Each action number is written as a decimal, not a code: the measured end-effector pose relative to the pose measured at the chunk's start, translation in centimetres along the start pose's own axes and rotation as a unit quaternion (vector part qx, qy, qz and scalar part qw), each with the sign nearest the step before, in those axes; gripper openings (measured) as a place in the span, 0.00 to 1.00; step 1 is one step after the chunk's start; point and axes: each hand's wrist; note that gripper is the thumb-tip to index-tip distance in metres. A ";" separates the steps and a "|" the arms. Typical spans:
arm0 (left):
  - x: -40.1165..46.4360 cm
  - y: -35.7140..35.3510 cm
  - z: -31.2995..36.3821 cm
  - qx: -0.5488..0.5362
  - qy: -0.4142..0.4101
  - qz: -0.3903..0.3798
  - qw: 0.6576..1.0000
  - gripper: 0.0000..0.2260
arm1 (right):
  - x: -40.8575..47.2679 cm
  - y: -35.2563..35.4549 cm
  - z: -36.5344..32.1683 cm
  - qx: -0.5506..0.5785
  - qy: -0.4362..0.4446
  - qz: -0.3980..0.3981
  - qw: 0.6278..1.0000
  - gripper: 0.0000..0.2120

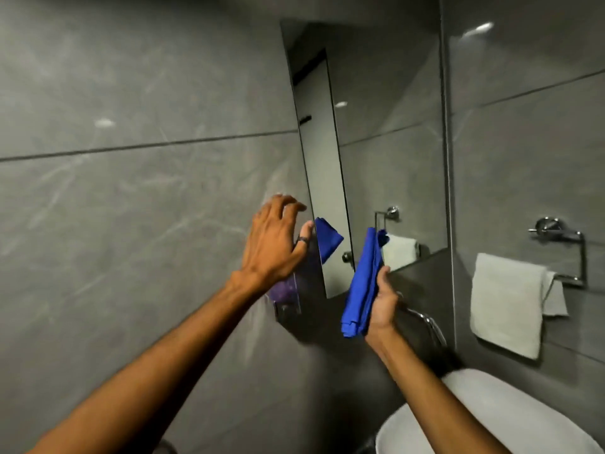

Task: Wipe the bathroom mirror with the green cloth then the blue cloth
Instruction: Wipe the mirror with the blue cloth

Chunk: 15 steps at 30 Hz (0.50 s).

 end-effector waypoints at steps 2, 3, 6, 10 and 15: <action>3.7 0.2 -1.3 0.044 -0.013 -0.012 0.999 0.26 | 2.7 -1.6 0.4 -0.169 0.108 -0.077 0.977 0.21; 5.5 0.2 -2.2 0.074 -0.024 -0.023 0.997 0.27 | 4.1 -2.1 1.2 -0.259 0.155 -0.124 0.945 0.22; 9.5 -0.2 -5.2 0.187 -0.064 -0.057 0.979 0.32 | 8.3 -1.6 4.7 -0.549 0.256 -0.192 0.772 0.26; 11.1 -2.1 -6.6 0.304 -0.097 -0.001 0.948 0.32 | 11.6 0.9 7.3 -0.663 0.368 -0.154 0.634 0.28; 11.8 -3.9 -7.1 0.342 -0.093 0.098 0.930 0.32 | 15.3 1.9 6.3 -0.659 0.410 -0.174 0.606 0.27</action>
Point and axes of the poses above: each hand's wrist, its own x-axis towards the middle knuckle, its own y-axis out of the back of the hand, z = x × y, and after that the axes turned 11 degrees about x, right-handed
